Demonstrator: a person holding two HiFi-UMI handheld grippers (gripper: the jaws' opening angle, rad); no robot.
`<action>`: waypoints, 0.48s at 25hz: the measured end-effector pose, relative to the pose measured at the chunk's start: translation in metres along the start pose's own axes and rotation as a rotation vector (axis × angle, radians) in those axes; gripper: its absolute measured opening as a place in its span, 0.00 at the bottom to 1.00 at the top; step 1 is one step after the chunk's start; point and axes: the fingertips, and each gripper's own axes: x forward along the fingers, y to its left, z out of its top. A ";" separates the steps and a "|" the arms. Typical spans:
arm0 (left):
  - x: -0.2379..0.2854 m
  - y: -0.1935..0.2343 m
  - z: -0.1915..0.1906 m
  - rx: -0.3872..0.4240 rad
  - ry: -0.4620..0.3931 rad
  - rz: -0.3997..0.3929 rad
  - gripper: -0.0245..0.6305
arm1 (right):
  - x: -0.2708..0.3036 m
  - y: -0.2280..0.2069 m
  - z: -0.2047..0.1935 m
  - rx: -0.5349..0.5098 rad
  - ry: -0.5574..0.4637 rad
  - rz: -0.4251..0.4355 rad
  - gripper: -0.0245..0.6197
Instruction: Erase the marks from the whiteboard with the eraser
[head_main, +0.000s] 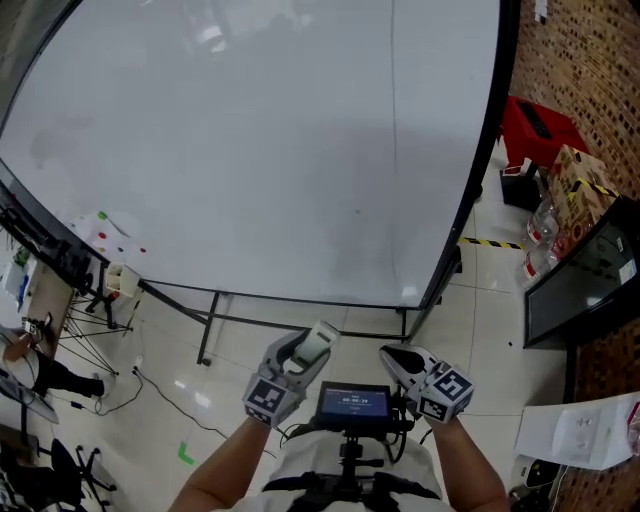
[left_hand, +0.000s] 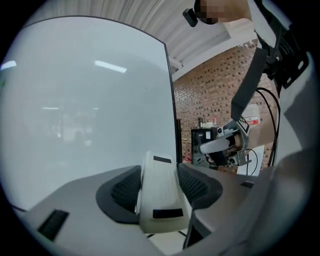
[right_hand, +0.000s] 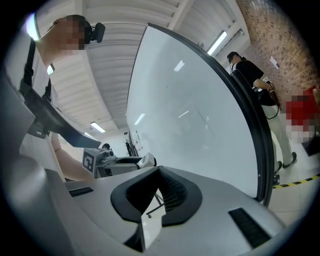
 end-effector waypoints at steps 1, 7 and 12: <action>-0.004 -0.002 -0.004 -0.004 0.000 -0.008 0.45 | 0.001 0.005 -0.004 0.008 -0.001 -0.007 0.06; -0.040 0.012 -0.007 -0.003 -0.025 -0.051 0.45 | 0.021 0.035 -0.017 0.036 -0.022 -0.070 0.06; -0.102 0.045 -0.018 -0.046 -0.088 -0.027 0.45 | 0.047 0.091 -0.013 0.007 -0.048 -0.081 0.06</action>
